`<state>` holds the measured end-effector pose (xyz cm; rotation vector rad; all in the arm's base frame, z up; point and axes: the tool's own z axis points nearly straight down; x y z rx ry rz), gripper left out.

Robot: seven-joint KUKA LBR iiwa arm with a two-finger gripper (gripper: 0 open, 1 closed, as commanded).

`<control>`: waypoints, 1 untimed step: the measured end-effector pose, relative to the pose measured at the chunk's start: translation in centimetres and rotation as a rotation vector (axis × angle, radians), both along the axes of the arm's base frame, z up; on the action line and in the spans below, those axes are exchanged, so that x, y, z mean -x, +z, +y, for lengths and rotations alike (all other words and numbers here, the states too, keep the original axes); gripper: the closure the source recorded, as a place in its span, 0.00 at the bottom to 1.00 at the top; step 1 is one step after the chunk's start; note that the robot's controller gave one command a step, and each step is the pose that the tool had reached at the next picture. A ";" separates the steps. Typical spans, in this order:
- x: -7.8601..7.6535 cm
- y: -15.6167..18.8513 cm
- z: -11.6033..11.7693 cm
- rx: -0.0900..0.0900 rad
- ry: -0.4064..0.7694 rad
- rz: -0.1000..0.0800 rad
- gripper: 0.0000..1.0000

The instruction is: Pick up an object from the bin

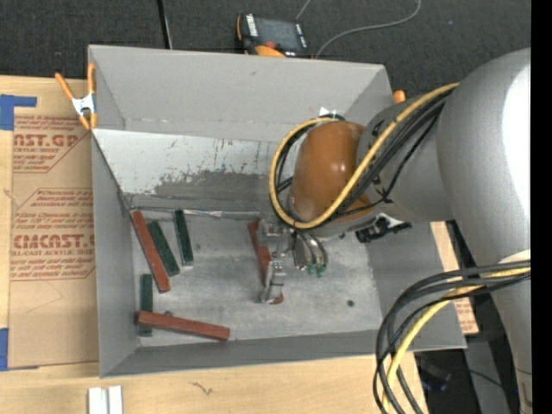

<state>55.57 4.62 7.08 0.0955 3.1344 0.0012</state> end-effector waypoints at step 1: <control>2.5 -0.1 -4.4 0.000 -0.424 0.004 0.00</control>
Offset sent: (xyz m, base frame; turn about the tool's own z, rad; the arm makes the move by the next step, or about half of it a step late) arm -0.0253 -0.0435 -0.0008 0.4223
